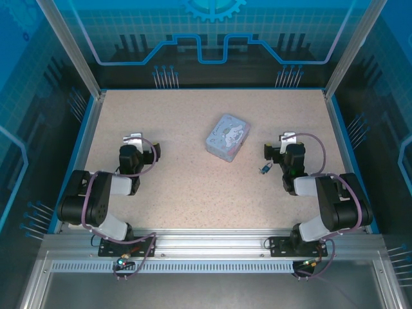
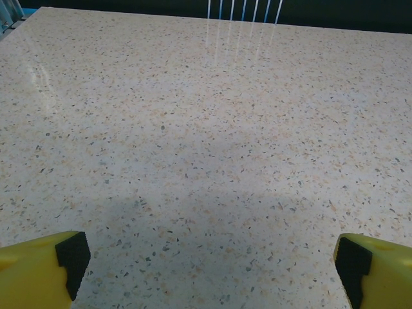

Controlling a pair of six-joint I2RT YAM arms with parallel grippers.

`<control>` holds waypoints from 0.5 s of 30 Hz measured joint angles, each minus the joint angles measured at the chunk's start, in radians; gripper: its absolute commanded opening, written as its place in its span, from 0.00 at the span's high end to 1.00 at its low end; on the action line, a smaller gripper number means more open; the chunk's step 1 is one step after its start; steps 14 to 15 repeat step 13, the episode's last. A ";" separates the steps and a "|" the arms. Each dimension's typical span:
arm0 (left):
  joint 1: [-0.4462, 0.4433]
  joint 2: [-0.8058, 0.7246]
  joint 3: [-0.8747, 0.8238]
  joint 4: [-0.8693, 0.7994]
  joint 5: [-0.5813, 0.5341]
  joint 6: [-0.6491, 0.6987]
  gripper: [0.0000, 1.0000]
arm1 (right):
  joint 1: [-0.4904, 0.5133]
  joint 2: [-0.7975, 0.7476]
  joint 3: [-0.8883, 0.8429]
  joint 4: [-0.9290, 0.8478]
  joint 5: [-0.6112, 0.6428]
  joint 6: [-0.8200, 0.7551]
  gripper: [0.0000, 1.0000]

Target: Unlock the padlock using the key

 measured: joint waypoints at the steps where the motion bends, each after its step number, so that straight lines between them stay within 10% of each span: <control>1: 0.000 0.000 0.000 0.000 0.000 0.000 0.01 | 0.000 0.000 0.000 0.000 0.000 0.000 0.00; 15: 0.000 0.000 0.000 0.000 0.000 0.000 0.01 | 0.000 0.000 0.000 0.000 -0.008 0.000 0.00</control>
